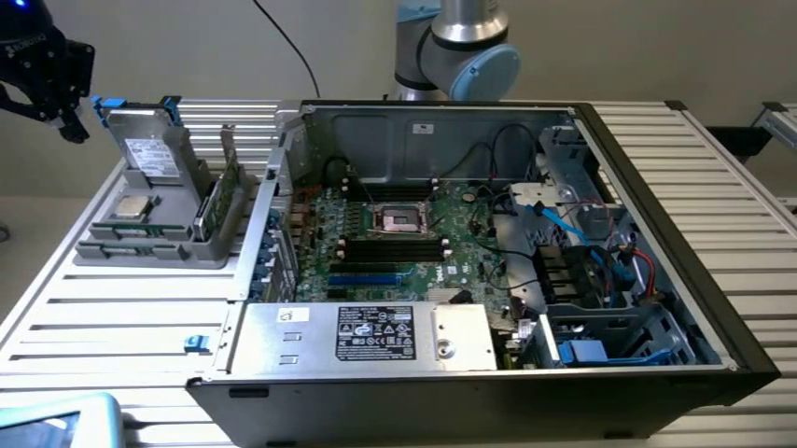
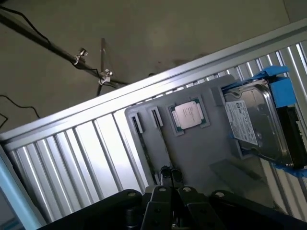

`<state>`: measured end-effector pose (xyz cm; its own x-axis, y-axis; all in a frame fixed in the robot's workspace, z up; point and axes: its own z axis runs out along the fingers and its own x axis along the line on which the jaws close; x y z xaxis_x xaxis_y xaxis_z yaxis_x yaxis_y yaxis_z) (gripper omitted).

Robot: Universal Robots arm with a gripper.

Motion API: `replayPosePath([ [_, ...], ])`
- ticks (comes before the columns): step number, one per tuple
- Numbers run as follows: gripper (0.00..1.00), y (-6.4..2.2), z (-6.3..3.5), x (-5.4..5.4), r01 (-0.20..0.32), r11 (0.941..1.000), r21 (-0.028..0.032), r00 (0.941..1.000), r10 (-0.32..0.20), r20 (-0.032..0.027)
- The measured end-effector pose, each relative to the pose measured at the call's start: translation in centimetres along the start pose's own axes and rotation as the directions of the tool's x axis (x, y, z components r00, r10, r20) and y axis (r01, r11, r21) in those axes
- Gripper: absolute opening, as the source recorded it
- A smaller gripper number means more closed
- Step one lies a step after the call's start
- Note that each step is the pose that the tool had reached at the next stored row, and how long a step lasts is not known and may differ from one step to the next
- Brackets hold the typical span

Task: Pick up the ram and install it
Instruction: 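Pick up the ram and move it above insertion slot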

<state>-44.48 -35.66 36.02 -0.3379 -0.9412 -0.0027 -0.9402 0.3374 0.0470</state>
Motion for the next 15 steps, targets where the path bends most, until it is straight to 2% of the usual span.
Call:
replayPosePath([
  [3,0.11,0.00,0.04,0.00,0.054,0.9985,-0.0002,0.9985,-0.054,-0.0026],
  [6,0.11,0.00,0.09,0.00,0.109,0.9940,-0.0006,0.9940,-0.109,-0.0052],
  [10,0.11,-0.01,0.14,0.00,0.180,0.9836,-0.0013,0.9836,-0.180,-0.0087],
  [13,0.11,-0.01,0.17,0.00,0.234,0.9721,-0.0021,0.9721,-0.234,-0.0116],
  [15,0.11,0.01,0.16,0.00,0.243,0.9701,-0.0022,0.9700,-0.243,-0.0120],
])
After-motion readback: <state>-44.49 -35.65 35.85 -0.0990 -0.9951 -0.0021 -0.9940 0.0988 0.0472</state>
